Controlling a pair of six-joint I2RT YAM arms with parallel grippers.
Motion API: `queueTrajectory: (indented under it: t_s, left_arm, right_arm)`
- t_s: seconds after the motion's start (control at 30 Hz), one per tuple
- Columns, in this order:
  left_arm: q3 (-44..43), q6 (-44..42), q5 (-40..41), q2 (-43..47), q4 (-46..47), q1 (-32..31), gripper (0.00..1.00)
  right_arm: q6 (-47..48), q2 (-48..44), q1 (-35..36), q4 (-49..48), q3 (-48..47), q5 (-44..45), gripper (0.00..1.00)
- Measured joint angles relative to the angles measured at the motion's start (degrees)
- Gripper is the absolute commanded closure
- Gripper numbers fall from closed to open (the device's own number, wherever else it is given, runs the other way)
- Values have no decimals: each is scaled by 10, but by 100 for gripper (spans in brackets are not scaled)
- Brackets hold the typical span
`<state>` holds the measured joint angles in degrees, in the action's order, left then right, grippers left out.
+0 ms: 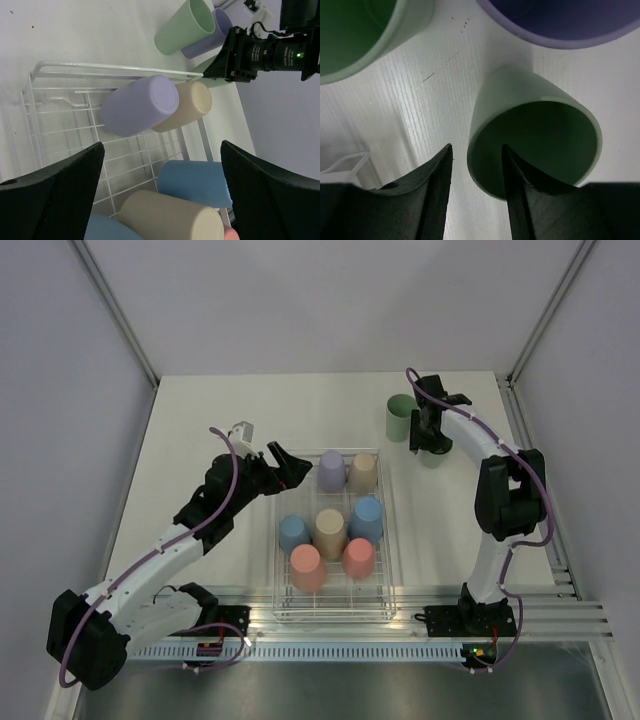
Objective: Unload the cups from the dish rack
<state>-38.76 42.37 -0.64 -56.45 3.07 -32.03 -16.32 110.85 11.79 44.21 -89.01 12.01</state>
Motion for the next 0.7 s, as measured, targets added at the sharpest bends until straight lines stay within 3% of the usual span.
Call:
queueTrajectory:
  t_s: [0.3,0.47,0.7]
  left_arm:
    - [-19,-23,-15,-21,-11,-9,0]
    - [-40,-49,-18,-47,-12,-17,0]
    - [-85,-98,46,-115,-35,-75,0]
  right_arm:
    - [-5,-97,0,-5,11,-18,45]
    - [-11,-212,2,-20,25,-34,40]
    - [-30,-390,27,-80,139,-80,35]
